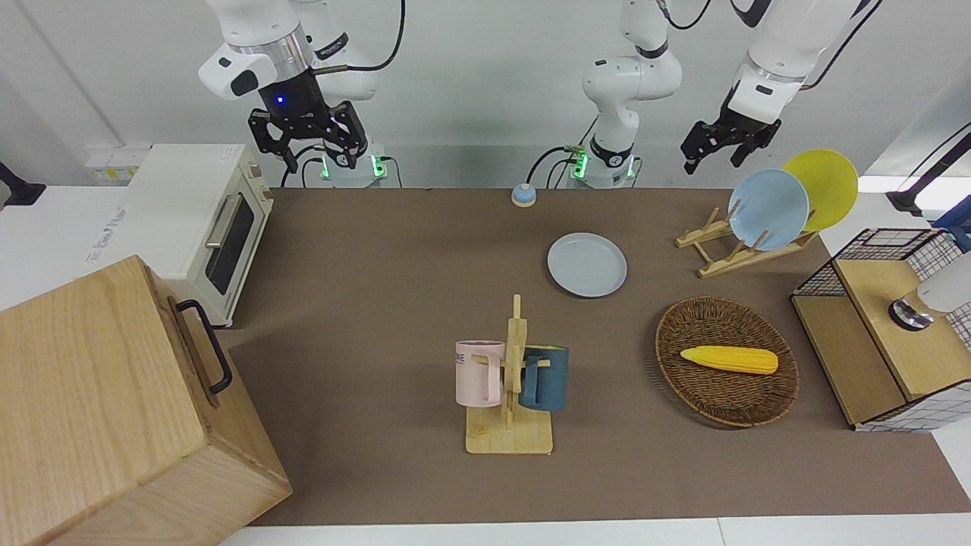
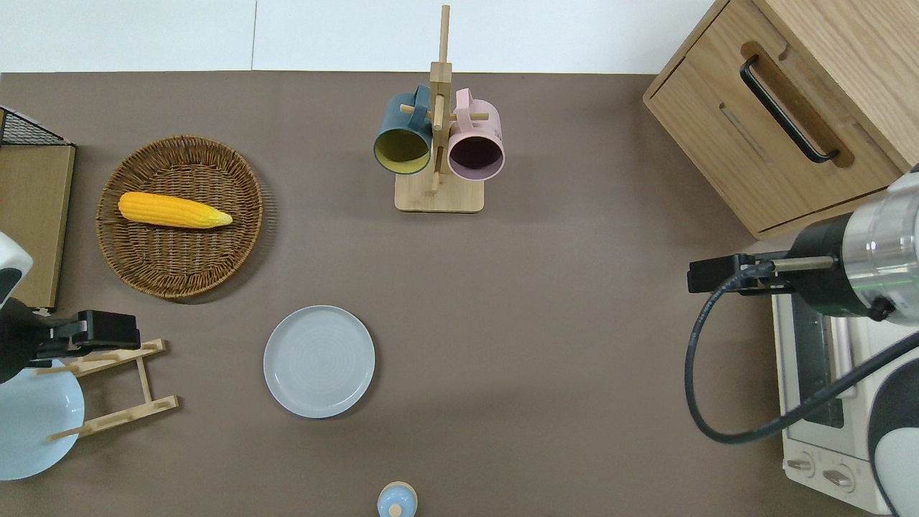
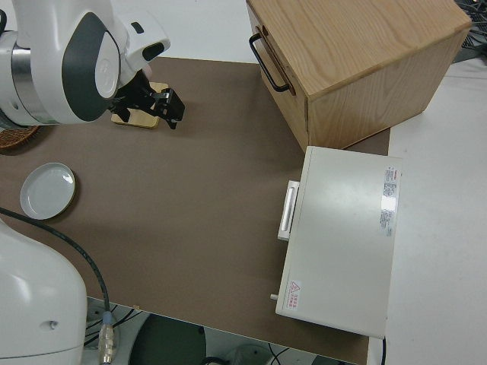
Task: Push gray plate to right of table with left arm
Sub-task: 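Move the left gripper out toward the edge of the gray plate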
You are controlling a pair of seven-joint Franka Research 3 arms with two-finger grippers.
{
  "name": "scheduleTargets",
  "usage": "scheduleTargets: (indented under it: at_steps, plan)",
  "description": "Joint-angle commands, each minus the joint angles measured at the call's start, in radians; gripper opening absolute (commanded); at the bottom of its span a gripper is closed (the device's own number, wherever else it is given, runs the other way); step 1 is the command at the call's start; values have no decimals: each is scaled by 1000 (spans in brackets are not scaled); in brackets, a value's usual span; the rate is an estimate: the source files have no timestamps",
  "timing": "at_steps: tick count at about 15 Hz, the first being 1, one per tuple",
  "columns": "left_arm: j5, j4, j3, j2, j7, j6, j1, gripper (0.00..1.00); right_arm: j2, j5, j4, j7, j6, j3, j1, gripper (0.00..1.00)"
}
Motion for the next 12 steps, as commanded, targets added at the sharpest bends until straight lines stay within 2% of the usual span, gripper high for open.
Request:
scheduleTargets:
  at_steps: [1,7,12]
  plan:
    - [-19,-59,-1,-30,26,34,10,995,6,16,14,2,-5,4,-6,996]
    - [-32,-156,-3,-10,20,86,2,995,6,16,14,2,-5,4,-6,996]
    - [-68,-343,-4,-13,9,268,-1,993,6,16,14,2,-5,4,-6,996]
